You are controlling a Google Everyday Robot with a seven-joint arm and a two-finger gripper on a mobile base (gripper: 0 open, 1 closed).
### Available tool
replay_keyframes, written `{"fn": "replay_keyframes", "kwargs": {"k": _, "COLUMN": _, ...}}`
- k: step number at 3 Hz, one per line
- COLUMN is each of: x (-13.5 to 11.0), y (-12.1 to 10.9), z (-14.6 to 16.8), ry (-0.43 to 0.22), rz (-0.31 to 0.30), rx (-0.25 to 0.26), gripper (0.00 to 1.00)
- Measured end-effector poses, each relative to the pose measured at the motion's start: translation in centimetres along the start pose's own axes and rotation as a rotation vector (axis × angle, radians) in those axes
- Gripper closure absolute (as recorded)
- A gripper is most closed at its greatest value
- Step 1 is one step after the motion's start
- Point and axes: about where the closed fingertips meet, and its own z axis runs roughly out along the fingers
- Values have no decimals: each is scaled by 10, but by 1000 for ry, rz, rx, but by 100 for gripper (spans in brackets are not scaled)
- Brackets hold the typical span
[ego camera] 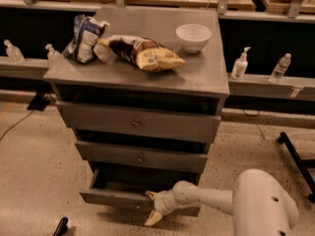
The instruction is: Open bottom drawer
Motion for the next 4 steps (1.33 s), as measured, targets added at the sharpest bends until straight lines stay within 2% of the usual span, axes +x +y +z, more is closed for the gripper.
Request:
{"fn": "replay_keyframes", "kwargs": {"k": 1, "x": 0, "y": 0, "z": 0, "ry": 0, "rz": 0, "rx": 0, "gripper": 18}}
{"fn": "replay_keyframes", "kwargs": {"k": 2, "x": -26, "y": 33, "z": -8, "ry": -58, "rz": -52, "rx": -36, "gripper": 11}}
{"fn": "replay_keyframes", "kwargs": {"k": 3, "x": -69, "y": 65, "z": -36, "ry": -116, "rz": -150, "rx": -35, "gripper": 12}}
{"fn": "replay_keyframes", "kwargs": {"k": 4, "x": -88, "y": 63, "z": -57, "ry": -129, "rz": -193, "rx": 10, "gripper": 12}}
